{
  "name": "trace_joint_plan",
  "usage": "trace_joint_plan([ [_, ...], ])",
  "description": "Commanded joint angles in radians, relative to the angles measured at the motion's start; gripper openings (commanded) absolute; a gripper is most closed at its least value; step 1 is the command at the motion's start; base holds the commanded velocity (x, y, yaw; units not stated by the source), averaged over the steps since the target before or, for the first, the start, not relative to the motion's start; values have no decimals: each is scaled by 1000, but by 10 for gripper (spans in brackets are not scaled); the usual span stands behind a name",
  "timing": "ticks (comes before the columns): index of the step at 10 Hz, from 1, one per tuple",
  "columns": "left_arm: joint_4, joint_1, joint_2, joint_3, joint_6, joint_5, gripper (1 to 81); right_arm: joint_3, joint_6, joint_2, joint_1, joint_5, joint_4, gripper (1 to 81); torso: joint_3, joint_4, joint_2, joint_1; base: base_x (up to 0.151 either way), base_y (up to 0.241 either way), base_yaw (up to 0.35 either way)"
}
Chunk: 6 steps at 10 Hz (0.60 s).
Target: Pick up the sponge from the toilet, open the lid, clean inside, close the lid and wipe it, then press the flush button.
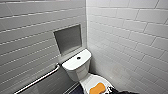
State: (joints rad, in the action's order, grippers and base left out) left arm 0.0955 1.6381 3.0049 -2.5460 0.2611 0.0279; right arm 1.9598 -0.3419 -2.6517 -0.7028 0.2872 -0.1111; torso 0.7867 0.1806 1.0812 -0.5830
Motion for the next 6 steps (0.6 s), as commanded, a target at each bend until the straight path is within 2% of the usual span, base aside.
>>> trace_joint_plan([
  [1, 0, 15, -4, 7, 4, -83, 811, -18, -42, -1, 145, 35, -22, 811, 89, 0, 96, -62, 0, 0, 0],
  [5, 0, 15, 0, 7, 4, -83, 811, 16, -126, -39, 192, 32, -22, 811, 227, 0, 243, -156, 0, 0, 0],
  [6, 0, 15, 0, 7, 4, -83, 811, 30, -146, -53, 217, 39, -24, 811, 167, 0, 279, -179, 0, 0, 0],
])
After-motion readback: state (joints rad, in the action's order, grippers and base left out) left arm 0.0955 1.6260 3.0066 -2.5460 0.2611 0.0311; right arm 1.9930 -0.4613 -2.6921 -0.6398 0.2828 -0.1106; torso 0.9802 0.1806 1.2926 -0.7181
